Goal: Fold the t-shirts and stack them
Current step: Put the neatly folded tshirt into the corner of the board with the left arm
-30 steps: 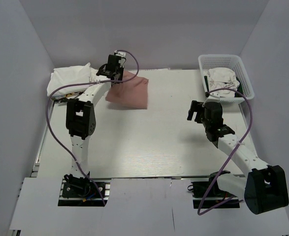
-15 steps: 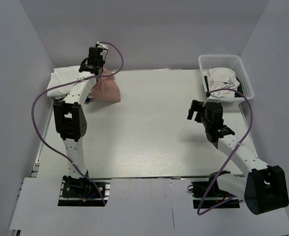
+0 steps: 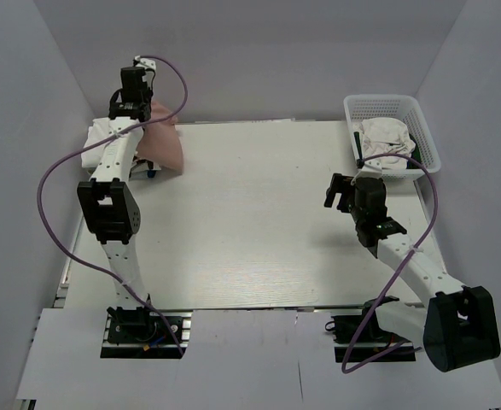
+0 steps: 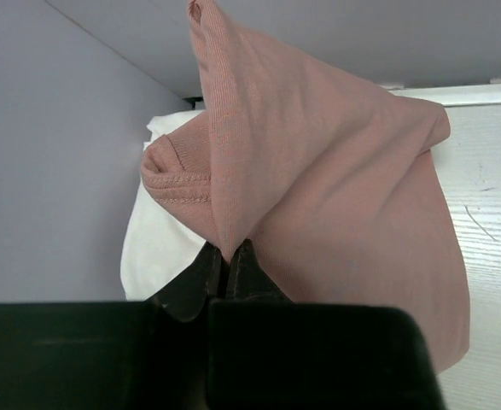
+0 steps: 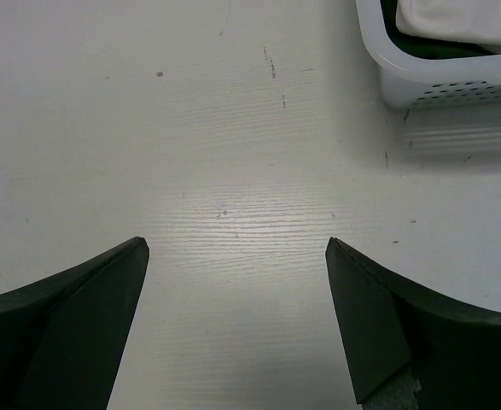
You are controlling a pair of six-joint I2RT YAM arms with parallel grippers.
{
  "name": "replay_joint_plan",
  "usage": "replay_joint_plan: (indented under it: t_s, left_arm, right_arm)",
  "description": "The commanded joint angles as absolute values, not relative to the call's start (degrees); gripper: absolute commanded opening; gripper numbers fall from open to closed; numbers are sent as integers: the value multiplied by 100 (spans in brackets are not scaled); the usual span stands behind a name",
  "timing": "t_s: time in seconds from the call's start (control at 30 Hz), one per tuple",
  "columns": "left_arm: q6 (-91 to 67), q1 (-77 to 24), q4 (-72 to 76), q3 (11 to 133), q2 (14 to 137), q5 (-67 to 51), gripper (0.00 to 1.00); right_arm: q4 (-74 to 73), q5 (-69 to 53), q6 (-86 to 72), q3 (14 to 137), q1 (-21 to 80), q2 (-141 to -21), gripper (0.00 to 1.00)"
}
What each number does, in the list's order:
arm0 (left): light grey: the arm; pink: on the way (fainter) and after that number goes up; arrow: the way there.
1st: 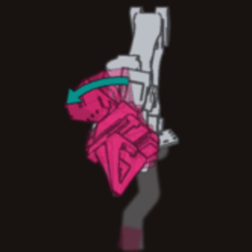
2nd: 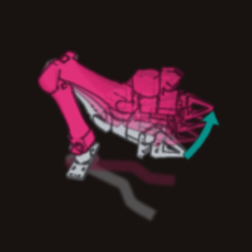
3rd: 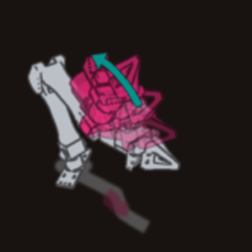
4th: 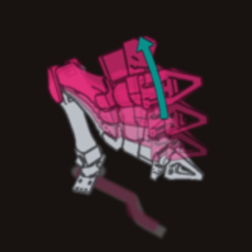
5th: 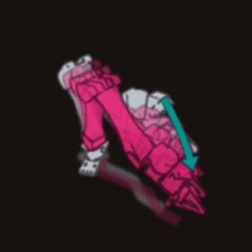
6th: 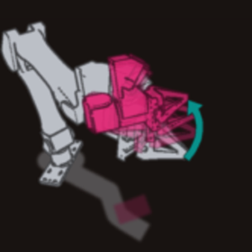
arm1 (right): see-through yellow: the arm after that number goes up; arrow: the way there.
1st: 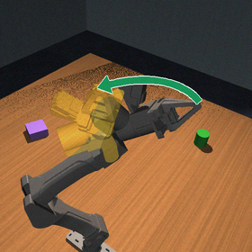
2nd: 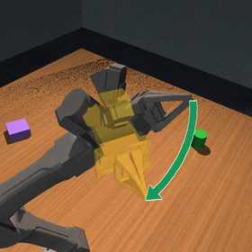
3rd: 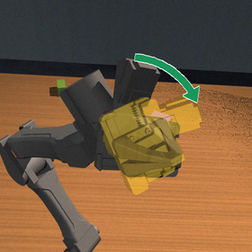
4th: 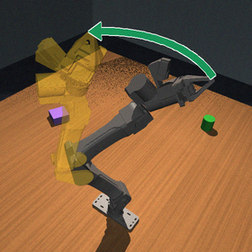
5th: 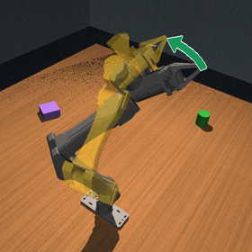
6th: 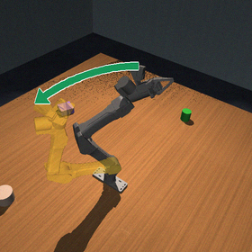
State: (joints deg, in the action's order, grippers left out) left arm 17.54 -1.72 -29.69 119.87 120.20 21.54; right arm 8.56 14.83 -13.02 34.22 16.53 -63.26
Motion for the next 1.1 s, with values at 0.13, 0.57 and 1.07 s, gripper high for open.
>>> replay_joint_plan:
  t_s: [0.13, 0.57, 1.07]
  left_arm:
    - [1819, 403, -2576, 12699, 11601, 1451, 0]
    - [1583, 361, -2988, 12631, 11277, 413, 0]
    - [669, 360, -3261, 12832, 10996, -642, 0]
  right_arm:
    - [1134, 1564, -1292, 3603, 1644, -6556, 90]
    - [976, 1565, -1266, 3815, 1670, -6838, 90]
    - [1002, 1591, -1336, 3630, 1661, -6512, 90]
